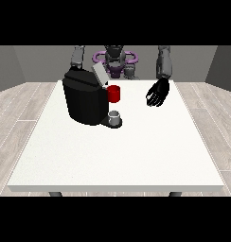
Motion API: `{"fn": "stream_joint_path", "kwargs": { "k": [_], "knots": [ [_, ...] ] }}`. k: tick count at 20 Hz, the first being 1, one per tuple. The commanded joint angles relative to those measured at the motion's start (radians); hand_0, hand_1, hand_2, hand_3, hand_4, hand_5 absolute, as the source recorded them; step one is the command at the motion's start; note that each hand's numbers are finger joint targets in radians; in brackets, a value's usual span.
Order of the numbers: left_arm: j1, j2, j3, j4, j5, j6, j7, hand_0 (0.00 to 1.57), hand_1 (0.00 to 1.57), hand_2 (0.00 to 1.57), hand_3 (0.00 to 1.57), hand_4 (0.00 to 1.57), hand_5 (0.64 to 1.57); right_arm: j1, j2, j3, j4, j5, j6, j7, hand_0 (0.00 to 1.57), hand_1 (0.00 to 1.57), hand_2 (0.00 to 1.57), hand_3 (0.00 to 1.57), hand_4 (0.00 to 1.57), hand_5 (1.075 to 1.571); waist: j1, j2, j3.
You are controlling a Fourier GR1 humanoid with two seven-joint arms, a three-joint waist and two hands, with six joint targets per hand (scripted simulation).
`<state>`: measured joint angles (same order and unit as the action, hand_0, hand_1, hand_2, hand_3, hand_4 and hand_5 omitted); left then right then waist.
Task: Insert the coffee pod into the coffee machine and close the lid
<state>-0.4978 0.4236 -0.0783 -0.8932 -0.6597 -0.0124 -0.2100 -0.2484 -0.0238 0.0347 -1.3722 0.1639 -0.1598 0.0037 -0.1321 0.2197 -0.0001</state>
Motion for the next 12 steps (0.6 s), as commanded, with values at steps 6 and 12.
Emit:
{"fn": "stream_joint_path", "kwargs": {
  "k": [6, 12],
  "knots": [
    [-0.041, 0.028, -0.064, 0.125, -0.154, -0.022, 0.004, 0.88, 0.88, 1.00, 0.82, 0.28, 1.571, -0.040, -0.027, -0.030, 0.034, -0.050, 0.062, 0.016, 0.00, 0.00, 0.00, 0.00, 0.00, 1.571, -0.016, -0.020, 0.0000],
    [-0.090, -0.003, -0.040, 0.232, -0.196, -0.013, -0.012, 0.79, 0.79, 0.98, 0.87, 0.40, 1.571, 0.003, -0.014, -0.006, 0.048, -0.022, 0.046, 0.002, 0.00, 0.00, 0.00, 0.00, 0.00, 1.571, -0.036, -0.030, -0.0002]
  ]
}}
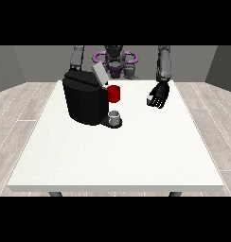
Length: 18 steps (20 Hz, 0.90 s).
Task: Insert the coffee pod into the coffee machine and close the lid
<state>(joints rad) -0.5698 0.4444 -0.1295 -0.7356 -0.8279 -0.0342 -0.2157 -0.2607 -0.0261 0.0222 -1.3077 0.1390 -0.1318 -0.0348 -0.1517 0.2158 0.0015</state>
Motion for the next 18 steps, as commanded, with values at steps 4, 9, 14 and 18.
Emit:
{"fn": "stream_joint_path", "kwargs": {
  "k": [4, 9, 14, 18],
  "knots": [
    [-0.058, -0.076, -0.010, 0.039, -0.056, -0.024, 0.014, 1.12, 1.12, 1.20, 1.09, 0.39, 1.571, 0.012, 0.025, 0.003, 0.080, -0.004, -0.038, -0.027, 0.00, 0.00, 0.00, 0.00, 0.00, 1.571, 0.021, -0.045, -0.0014],
    [-0.075, -0.090, 0.056, 0.017, 0.038, -0.051, -0.092, 1.42, 1.42, 1.40, 1.33, 0.49, 1.571, -0.011, 0.009, -0.031, 0.093, 0.041, -0.098, 0.017, 0.00, 0.00, 0.00, 0.00, 0.00, 1.571, 0.050, -0.057, -0.0016],
    [-0.114, -0.121, 0.058, -0.005, 0.050, -0.191, -0.001, 1.42, 1.42, 1.41, 1.33, 0.52, 1.571, 0.039, -0.012, -0.020, 0.156, 0.052, -0.061, 0.016, 0.00, 0.00, 0.00, 0.00, 0.00, 1.571, 0.057, -0.153, -0.0012],
    [-0.173, -0.098, 0.081, -0.022, 0.053, -0.229, -0.009, 1.37, 1.37, 1.38, 1.33, 0.50, 1.571, 0.026, -0.020, -0.022, 0.154, 0.056, -0.058, -0.002, 0.00, 0.00, 0.00, 0.00, 0.00, 1.571, 0.036, -0.145, -0.0014]
  ]
}}
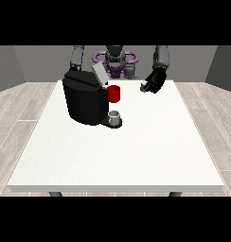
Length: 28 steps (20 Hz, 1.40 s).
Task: Insert the coffee pod into the coffee machine and close the lid
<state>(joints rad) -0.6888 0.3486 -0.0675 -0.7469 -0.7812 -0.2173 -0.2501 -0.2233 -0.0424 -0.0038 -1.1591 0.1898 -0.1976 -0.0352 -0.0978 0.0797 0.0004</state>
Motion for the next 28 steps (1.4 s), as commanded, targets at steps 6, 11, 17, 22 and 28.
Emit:
{"fn": "stream_joint_path", "kwargs": {
  "k": [6, 11, 17, 22, 28],
  "knots": [
    [-0.113, -0.068, 0.007, -0.081, 0.025, -0.162, 0.102, 1.40, 1.40, 1.40, 1.34, 0.60, 1.571, -0.014, 0.015, -0.003, 0.054, 0.006, -0.009, -0.009, 0.00, 0.00, 0.00, 0.00, 0.00, 1.571, 0.001, -0.069, -0.0001],
    [-0.196, -0.029, 0.053, -0.049, 0.018, -0.160, 0.120, 1.33, 1.33, 1.35, 1.32, 0.59, 1.571, -0.038, 0.022, 0.025, -0.026, -0.011, 0.039, -0.017, 0.00, 0.00, 0.00, 0.00, 0.00, 1.571, -0.083, -0.020, -0.0004],
    [-0.314, 0.017, 0.152, -0.023, 0.094, -0.261, 0.171, 1.22, 1.22, 1.27, 1.29, 0.51, 1.571, -0.064, -0.022, 0.005, -0.066, -0.029, 0.064, 0.019, 0.00, 0.00, 0.00, 0.00, 0.00, 1.571, -0.116, -0.024, -0.0003],
    [-0.442, 0.042, 0.189, 0.001, 0.084, -0.236, 0.251, 1.26, 1.26, 1.29, 1.27, 0.49, 1.571, -0.120, 0.012, 0.027, -0.105, -0.014, 0.039, 0.031, 0.00, 0.00, 0.00, 0.00, 0.00, 1.571, -0.178, 0.045, -0.0003],
    [-0.499, 0.108, 0.203, 0.034, 0.074, -0.242, 0.203, 1.25, 1.25, 1.30, 1.25, 0.48, 1.571, -0.191, -0.024, 0.000, -0.143, -0.013, 0.040, 0.043, 0.00, 0.00, 0.00, 0.00, 0.00, 1.571, -0.198, 0.144, -0.0003]
  ]
}}
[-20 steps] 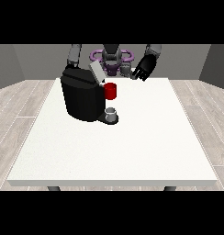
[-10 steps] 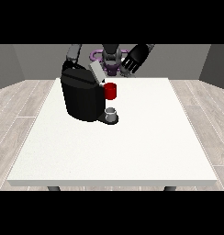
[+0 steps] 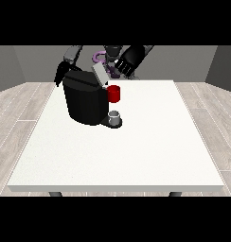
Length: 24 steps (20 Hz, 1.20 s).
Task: Insert the coffee pod into the coffee machine and close the lid
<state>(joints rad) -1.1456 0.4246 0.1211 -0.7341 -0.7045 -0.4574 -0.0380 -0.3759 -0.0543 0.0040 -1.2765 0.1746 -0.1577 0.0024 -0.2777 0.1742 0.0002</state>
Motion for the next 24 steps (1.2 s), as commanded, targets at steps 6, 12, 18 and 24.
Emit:
{"fn": "stream_joint_path", "kwargs": {
  "k": [6, 12, 18, 24],
  "knots": [
    [-0.072, 0.018, 0.010, 0.029, -0.012, 0.017, -0.014, 1.26, 1.26, 1.30, 1.24, 0.49, 1.571, -0.078, -0.027, -0.046, -0.023, -0.023, 0.003, 0.018, 0.00, 0.00, 0.00, 0.00, 0.00, 1.571, -0.017, 0.094, 0.0002],
    [-0.059, -0.021, -0.015, 0.044, -0.029, 0.010, 0.004, 1.17, 1.17, 1.24, 1.22, 0.46, 1.571, -0.028, -0.016, -0.042, 0.002, -0.014, -0.008, -0.007, 0.00, 0.00, 0.00, 0.00, 0.10, 1.571, -0.012, 0.072, 0.0003],
    [-0.047, 0.005, -0.001, 0.063, -0.034, 0.050, -0.056, 1.25, 1.25, 1.29, 1.22, 0.43, 1.571, -0.069, -0.038, -0.067, -0.011, -0.027, -0.003, 0.019, 0.00, 0.00, 0.00, 0.00, 0.19, 1.571, -0.006, 0.118, -0.0001],
    [-0.097, -0.006, -0.007, 0.058, -0.039, 0.038, -0.046, 1.19, 1.19, 1.25, 1.20, 0.42, 1.571, -0.070, -0.009, -0.072, 0.033, -0.011, -0.049, -0.039, 0.00, 0.00, 0.00, 0.00, 0.04, 1.571, 0.007, 0.142, 0.0002]
  ]
}}
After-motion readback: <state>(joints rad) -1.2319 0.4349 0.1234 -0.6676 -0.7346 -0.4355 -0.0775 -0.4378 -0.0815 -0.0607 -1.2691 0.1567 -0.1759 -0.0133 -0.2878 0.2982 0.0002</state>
